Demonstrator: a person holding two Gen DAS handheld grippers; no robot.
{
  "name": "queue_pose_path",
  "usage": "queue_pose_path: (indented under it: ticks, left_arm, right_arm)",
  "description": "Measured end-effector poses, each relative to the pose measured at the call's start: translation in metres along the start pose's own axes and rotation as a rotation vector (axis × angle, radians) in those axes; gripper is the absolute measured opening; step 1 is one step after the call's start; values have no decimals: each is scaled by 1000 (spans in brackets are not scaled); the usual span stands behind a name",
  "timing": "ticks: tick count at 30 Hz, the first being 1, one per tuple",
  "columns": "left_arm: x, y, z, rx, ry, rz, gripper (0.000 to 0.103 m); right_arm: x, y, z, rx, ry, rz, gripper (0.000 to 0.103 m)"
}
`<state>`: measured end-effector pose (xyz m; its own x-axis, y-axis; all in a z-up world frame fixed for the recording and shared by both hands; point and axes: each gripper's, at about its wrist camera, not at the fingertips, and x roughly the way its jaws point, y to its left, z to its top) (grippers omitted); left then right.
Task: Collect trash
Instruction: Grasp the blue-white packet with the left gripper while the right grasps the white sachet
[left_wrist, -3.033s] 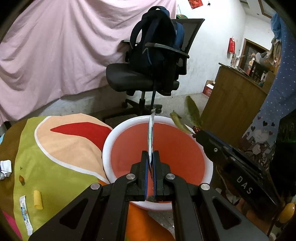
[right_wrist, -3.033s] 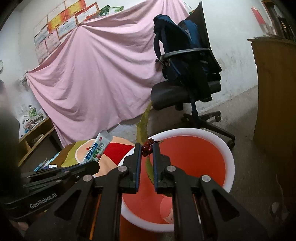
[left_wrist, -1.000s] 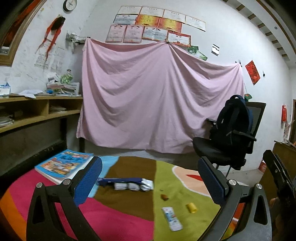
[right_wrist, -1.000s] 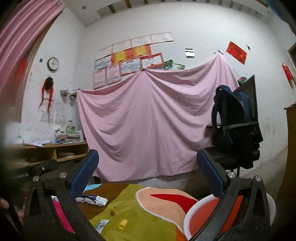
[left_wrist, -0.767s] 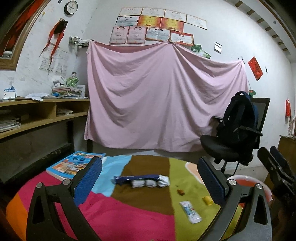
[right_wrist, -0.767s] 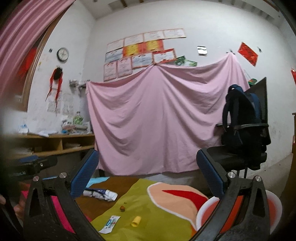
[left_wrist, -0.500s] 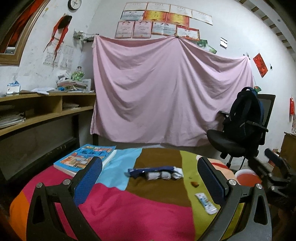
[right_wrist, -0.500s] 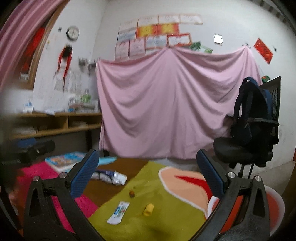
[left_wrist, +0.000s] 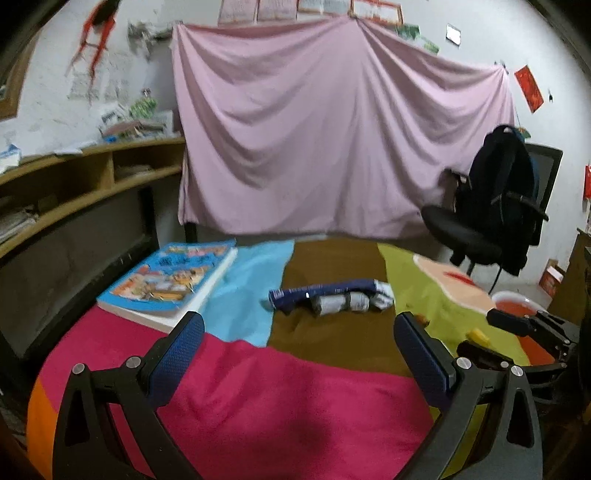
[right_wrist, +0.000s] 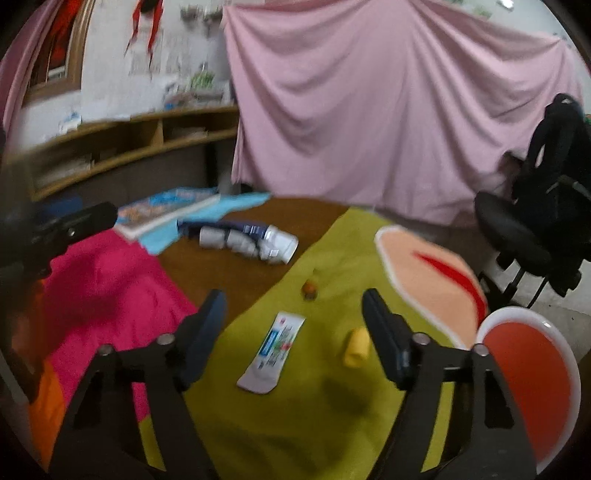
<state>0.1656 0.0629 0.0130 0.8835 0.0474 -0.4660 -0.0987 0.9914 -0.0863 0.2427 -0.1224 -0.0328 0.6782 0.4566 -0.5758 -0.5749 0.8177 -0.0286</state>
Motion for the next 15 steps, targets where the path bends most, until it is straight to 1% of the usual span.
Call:
queue_pose_path:
  ticks: [2, 4, 7, 9, 11, 13, 15]
  left_arm:
    - [10, 2, 1, -6, 28, -12, 99]
    - [19, 4, 4, -3, 48, -16, 94]
    - [32, 8, 10, 18, 63, -13, 89]
    - [42, 13, 15, 32, 85, -24, 78]
    - [52, 18, 19, 53, 111, -45, 77]
    - [62, 23, 23, 74, 130, -66, 71]
    - [72, 28, 25, 88, 161, -94, 62]
  right_arm:
    - [10, 0, -2, 6, 57, 13, 88]
    - [18, -1, -3, 16, 97, 24, 85]
    - [29, -3, -6, 34, 157, 44, 83]
    - [35, -4, -7, 40, 191, 62, 82]
    - [42, -4, -9, 38, 225, 74, 79]
    - [46, -2, -9, 30, 247, 83, 66]
    - [48, 1, -9, 20, 262, 87, 59]
